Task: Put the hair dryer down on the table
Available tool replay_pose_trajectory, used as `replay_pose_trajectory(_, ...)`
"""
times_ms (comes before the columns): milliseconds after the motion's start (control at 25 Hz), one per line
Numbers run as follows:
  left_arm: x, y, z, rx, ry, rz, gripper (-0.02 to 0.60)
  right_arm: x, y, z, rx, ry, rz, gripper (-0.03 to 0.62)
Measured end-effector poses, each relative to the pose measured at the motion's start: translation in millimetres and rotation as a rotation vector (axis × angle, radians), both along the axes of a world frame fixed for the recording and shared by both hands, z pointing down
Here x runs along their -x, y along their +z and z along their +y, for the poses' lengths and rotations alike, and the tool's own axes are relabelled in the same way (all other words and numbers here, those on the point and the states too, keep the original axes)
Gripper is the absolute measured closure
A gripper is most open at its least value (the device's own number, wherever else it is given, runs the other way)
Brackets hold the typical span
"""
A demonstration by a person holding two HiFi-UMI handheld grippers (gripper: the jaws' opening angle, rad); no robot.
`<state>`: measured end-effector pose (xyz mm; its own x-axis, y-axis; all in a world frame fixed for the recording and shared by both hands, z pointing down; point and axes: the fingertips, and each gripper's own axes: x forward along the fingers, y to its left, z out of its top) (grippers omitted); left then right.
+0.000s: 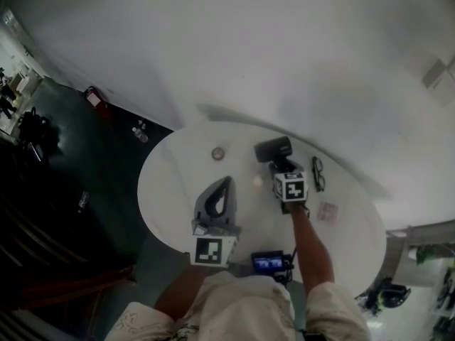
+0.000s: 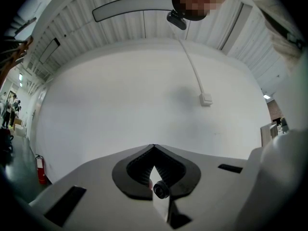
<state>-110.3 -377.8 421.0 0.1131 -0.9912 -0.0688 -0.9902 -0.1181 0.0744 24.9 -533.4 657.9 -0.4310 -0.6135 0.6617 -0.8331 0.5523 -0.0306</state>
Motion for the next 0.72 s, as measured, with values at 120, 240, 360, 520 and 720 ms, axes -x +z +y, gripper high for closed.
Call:
replay_pose_trajectory(120,-1,2,0,0.005,-0.004,0.01,0.586,-7,23,-5,0.062,0.014,0.018,0.365)
replay_pose_trajectory(240,-2,4,0,0.019,-0.006,0.012,0.586,-13,41,-6,0.128,0.022,0.051,0.365)
replay_pose_trajectory(360,-1,4,0,0.019,-0.006,0.005,0.586,-14,47,-11,0.137,0.017,0.089,0.365)
replay_pose_trajectory(520,0,6,-2,0.029,-0.011,0.009,0.586,-28,60,-2,0.255,0.052,0.166,0.365)
replay_pose_trajectory(720,9,4,-2,0.027,-0.026,-0.003,0.586,-21,72,5,0.38,0.053,0.188,0.365)
